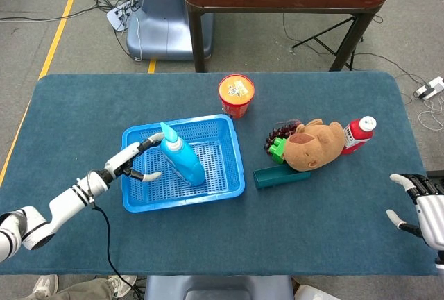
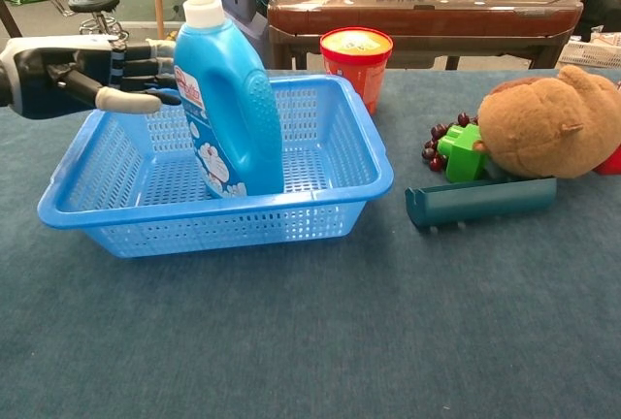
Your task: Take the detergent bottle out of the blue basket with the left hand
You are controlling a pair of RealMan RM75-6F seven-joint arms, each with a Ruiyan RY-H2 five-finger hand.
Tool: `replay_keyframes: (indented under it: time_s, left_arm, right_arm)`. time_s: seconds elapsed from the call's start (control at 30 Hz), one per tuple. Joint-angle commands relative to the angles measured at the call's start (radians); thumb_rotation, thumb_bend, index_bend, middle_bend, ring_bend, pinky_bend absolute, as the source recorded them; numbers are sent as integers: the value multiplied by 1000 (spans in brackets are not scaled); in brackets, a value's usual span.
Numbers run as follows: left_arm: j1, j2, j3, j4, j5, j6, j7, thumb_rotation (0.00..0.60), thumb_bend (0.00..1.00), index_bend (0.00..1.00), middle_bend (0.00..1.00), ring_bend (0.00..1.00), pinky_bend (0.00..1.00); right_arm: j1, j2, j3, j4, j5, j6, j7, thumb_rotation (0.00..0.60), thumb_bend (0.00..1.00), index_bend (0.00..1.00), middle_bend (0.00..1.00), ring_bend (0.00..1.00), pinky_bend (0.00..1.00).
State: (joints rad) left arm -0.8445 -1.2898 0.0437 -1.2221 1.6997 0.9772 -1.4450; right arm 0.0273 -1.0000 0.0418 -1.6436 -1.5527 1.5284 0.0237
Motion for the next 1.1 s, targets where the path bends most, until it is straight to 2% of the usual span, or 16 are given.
replay_keyframes:
  time_s: [0.03, 0.2, 0.37, 0.47, 0.63, 0.83, 0.9, 1.1]
  left_arm:
    - [19, 23, 28, -17, 19, 34, -12, 600, 317, 56, 67, 40, 0]
    - [33, 23, 37, -10, 8, 59, -4, 600, 318, 56, 71, 40, 0]
    - [13, -11, 14, 28, -37, 19, -23, 600, 317, 25, 66, 20, 0]
    - [-8, -34, 4, 55, -48, -9, -42, 600, 317, 0, 23, 0, 0]
    - [-49, -70, 11, 94, -16, -18, -150, 600, 317, 0, 2, 0, 0]
    - [-91, -110, 42, 153, 43, 11, -287, 600, 316, 19, 4, 0, 0]
    - [-94, -122, 46, 168, 42, 24, -324, 600, 317, 50, 33, 22, 0]
    - [-81, -133, 64, 191, 40, 66, -344, 600, 317, 188, 202, 157, 0]
  right_arm:
    - [1, -1, 0, 2, -1, -1, 2, 600, 185, 254, 276, 214, 324]
    - [1, -1, 0, 5, -3, 0, 5, 600, 186, 254, 276, 214, 324]
    - [1, -2, -2, 2, -4, -1, 1, 600, 187, 254, 276, 214, 324]
    - [0, -1, -1, -1, -3, 2, -3, 600, 187, 254, 276, 214, 324]
    - [-3, 3, -2, -8, 1, 3, -13, 600, 194, 254, 276, 214, 328]
    - [-6, 4, -1, -14, 7, 5, -20, 600, 200, 254, 276, 214, 330]
    - [-8, 5, -1, -14, 10, 6, -19, 600, 204, 254, 276, 214, 330]
    - [-11, 6, -1, -11, 14, 7, -15, 600, 210, 254, 276, 214, 330]
